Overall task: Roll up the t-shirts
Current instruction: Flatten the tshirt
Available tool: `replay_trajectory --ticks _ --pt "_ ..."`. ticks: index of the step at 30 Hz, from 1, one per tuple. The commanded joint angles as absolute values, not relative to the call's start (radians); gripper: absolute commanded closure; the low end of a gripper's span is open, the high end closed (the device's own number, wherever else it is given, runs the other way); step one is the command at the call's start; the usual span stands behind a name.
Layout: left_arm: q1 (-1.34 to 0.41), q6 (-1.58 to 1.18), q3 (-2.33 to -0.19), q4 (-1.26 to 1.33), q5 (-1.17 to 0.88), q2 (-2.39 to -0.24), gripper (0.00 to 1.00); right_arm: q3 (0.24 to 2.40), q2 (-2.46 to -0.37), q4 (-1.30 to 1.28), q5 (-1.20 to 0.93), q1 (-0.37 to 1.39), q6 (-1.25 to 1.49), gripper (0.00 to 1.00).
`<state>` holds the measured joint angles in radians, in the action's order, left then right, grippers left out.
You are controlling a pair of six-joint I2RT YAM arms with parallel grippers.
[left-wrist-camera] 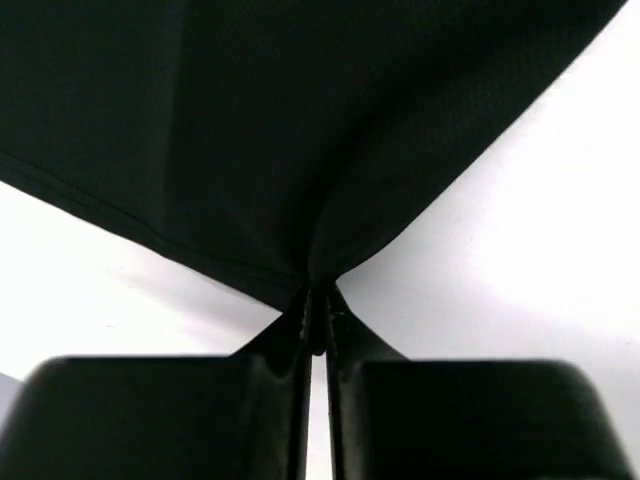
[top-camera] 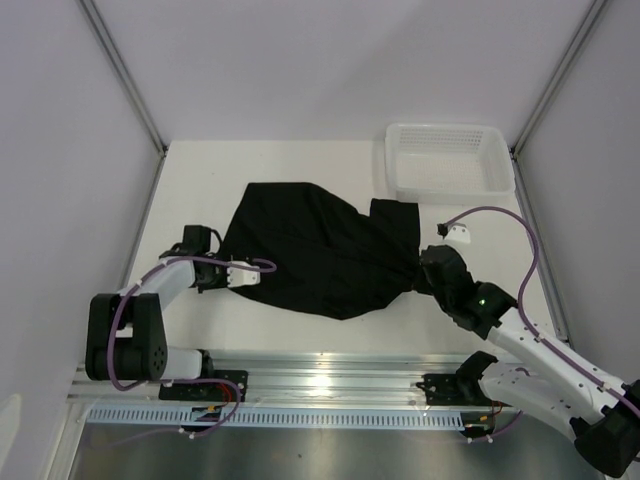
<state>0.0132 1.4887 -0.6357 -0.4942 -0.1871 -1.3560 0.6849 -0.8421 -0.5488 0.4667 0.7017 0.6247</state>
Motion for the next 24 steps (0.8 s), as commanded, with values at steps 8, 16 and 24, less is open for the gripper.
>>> replay_trajectory --ticks 8,16,24 --pt "0.064 1.1 -0.783 -0.443 -0.231 -1.215 0.99 0.768 -0.833 -0.546 0.439 0.647 0.565 1.0" --pt "0.164 0.945 -1.075 -0.731 -0.278 -0.941 0.99 1.044 -0.758 -0.704 0.459 0.646 0.463 1.0" --pt "0.239 0.842 -1.463 -0.998 -0.244 -0.928 0.99 1.34 -0.788 -0.827 0.39 0.649 0.364 1.0"
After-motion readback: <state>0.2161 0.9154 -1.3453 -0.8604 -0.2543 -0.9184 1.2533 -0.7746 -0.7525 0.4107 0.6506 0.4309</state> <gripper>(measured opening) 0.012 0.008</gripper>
